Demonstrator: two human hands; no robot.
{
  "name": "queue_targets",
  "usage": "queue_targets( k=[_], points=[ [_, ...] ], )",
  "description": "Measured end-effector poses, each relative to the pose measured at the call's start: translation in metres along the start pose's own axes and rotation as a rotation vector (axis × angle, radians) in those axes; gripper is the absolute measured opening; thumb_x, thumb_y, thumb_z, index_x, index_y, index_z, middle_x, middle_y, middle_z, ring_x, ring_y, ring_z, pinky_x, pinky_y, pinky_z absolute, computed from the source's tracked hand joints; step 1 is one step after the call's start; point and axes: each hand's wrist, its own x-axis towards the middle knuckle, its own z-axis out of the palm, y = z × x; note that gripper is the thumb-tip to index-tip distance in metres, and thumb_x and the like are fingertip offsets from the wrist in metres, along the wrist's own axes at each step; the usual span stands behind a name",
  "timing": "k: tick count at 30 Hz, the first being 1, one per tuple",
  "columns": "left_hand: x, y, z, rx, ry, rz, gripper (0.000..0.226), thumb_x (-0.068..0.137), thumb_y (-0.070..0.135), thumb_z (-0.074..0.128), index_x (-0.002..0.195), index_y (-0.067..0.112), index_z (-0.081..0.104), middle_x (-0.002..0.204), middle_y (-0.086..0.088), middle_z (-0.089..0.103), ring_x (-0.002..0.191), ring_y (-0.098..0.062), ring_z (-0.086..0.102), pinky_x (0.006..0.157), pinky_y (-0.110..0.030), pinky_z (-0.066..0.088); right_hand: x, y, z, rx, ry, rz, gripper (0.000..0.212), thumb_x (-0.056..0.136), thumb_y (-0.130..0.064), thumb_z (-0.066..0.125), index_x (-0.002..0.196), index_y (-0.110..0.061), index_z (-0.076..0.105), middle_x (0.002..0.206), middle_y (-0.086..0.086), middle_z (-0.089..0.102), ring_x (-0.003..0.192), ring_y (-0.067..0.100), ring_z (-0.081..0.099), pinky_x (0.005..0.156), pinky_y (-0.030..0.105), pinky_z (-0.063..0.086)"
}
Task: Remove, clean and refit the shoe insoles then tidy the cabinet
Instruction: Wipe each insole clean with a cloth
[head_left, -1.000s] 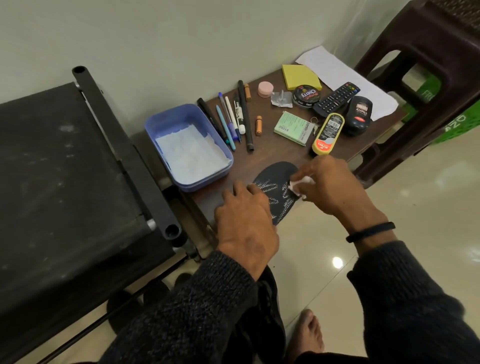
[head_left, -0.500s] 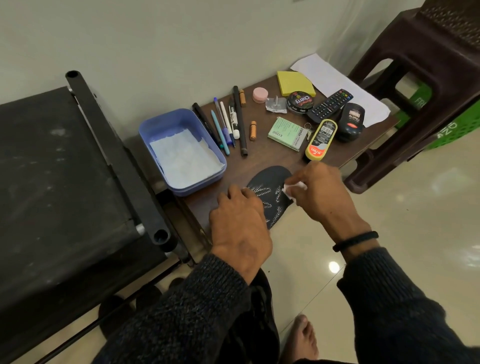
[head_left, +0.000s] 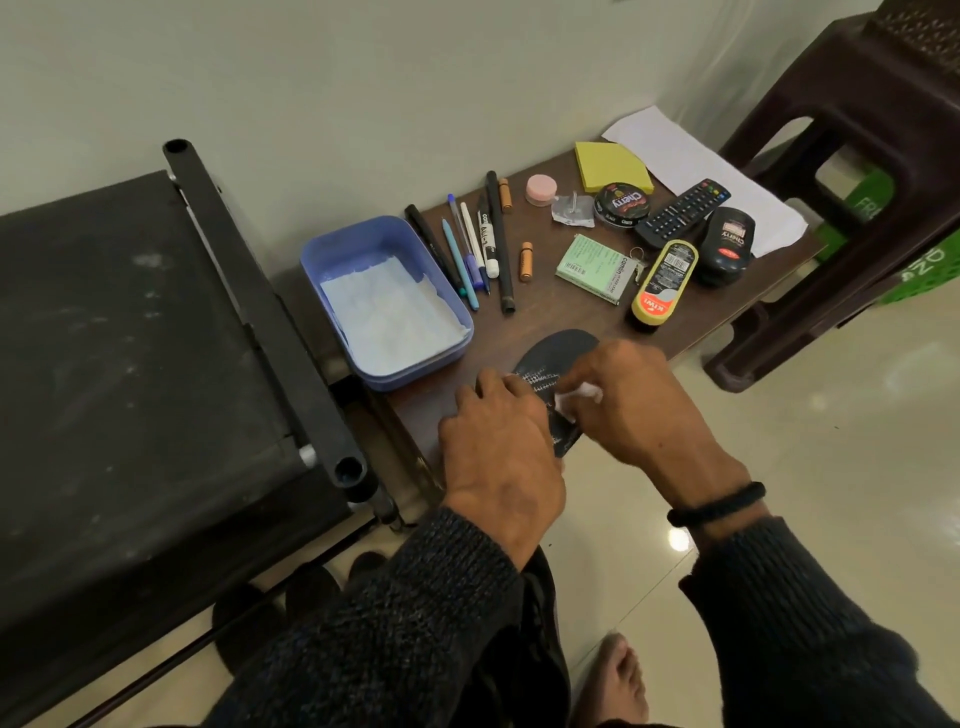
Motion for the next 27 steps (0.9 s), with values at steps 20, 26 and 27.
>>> queue_targets(
  k=[20, 26, 27],
  points=[
    [0.002, 0.002, 0.003, 0.010, 0.022, 0.003, 0.097, 0.085, 0.059, 0.069, 0.155, 0.011, 0.022, 0.143, -0.013, 0.034, 0.129, -0.031, 0.041, 0.097, -0.046, 0.048, -0.003, 0.006, -0.015, 0.019, 0.018, 0.110, 0.027, 0.092, -0.018, 0.073, 0.118, -0.014, 0.075, 0.121, 0.005, 0.070, 0.102, 0.015, 0.062, 0.062, 0.009, 0.037],
    [0.000, 0.007, 0.007, -0.038, 0.063, 0.010, 0.098, 0.085, 0.049, 0.073, 0.155, 0.005, 0.019, 0.141, -0.015, 0.034, 0.128, -0.029, 0.040, 0.094, -0.041, 0.048, -0.003, 0.008, -0.014, -0.030, -0.048, 0.017, 0.026, 0.094, -0.032, 0.069, 0.115, -0.019, 0.077, 0.122, 0.000, 0.070, 0.105, 0.018, 0.063, 0.079, 0.028, 0.050],
    [0.000, 0.007, 0.007, -0.049, 0.074, 0.015, 0.098, 0.084, 0.046, 0.073, 0.155, 0.005, 0.019, 0.141, -0.015, 0.035, 0.128, -0.029, 0.039, 0.094, -0.040, 0.048, -0.004, 0.009, -0.014, -0.038, -0.066, -0.008, 0.024, 0.095, -0.032, 0.067, 0.113, -0.021, 0.078, 0.120, -0.001, 0.071, 0.103, 0.016, 0.063, 0.079, 0.029, 0.051]
  ],
)
